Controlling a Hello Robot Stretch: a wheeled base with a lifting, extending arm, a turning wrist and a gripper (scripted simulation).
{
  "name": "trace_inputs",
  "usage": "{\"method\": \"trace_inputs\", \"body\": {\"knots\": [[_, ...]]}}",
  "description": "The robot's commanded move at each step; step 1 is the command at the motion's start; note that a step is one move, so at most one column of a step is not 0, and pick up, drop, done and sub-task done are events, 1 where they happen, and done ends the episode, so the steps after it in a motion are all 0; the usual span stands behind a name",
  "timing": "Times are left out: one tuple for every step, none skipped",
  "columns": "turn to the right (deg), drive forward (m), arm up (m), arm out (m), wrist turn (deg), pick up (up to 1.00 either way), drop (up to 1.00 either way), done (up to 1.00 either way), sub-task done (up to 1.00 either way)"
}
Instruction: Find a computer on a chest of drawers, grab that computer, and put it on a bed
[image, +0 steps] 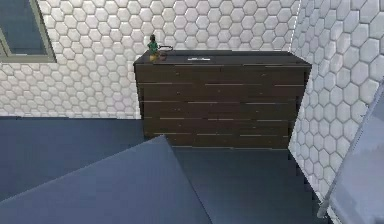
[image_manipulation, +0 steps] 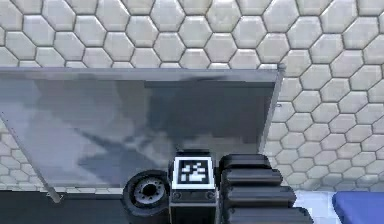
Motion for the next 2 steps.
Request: {"method": "trace_inputs", "body": {"knots": [[-45.0, 0.0, 0.0, 0.0, 0.0, 0.0, 0.0, 0.0, 0.0], [-39.0, 0.0, 0.0, 0.0, 0.0, 0.0, 0.0, 0.0, 0.0]]}}
